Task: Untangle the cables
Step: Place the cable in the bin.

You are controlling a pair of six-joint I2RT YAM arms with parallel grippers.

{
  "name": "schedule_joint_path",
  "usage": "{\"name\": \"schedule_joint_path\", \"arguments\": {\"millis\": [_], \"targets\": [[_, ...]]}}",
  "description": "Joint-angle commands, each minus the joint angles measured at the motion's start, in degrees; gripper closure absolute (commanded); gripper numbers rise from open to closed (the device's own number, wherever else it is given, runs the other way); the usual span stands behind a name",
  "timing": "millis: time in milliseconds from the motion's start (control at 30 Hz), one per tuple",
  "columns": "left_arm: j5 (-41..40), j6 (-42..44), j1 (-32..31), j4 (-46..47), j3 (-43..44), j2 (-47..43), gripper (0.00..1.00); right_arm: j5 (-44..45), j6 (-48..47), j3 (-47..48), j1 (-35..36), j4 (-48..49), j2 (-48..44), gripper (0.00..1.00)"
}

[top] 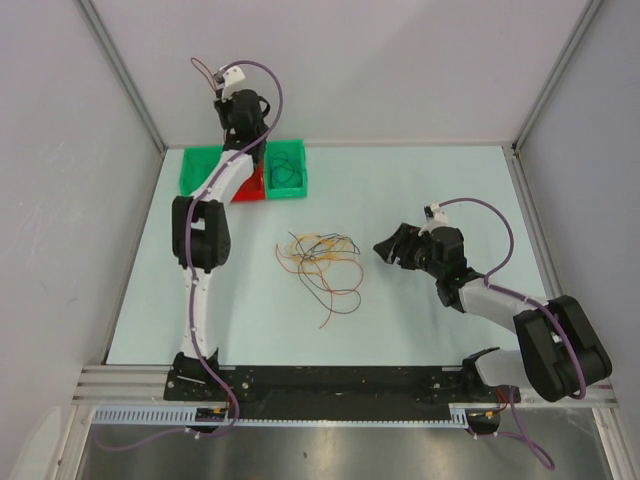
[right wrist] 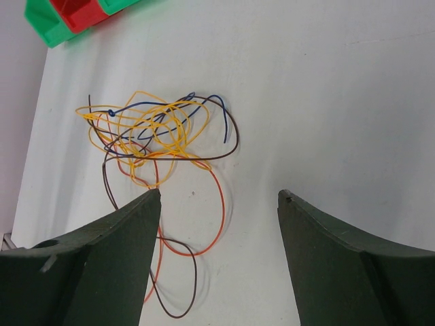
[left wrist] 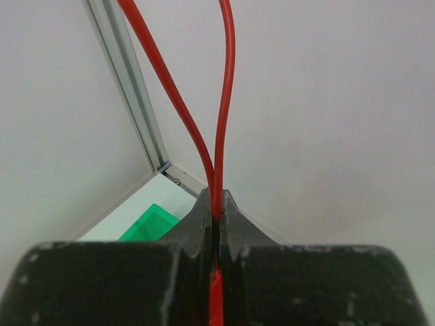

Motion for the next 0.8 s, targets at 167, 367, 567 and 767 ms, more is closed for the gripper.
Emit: {"name": "schedule_joint_path", "arguments": {"millis": [167, 367, 567, 767], "targets": [[-3.8, 0.3, 0.3, 4.8, -1.8, 0.8, 1.0, -1.0, 0.1, -0.6, -0.6, 3.4, 0.0, 0.26], [-2.6, -8.0, 0.3, 0.2, -6.2, 0.1, 1.0, -1.4, 0.2, -0.9, -0.8, 3.9, 0.0, 0.26], [1.1, -15.5, 0.2, 0.0, -12.7, -2.0, 1.0, -1.6, 0.5, -1.2, -1.1, 4.2, -0.2, 0.27], [4.7, -22.1, 0.2, -2.5, -16.0, -3.7, 1.0, -1.8, 0.7, -1.3, -1.1, 4.5, -0.1, 0.26]]}}
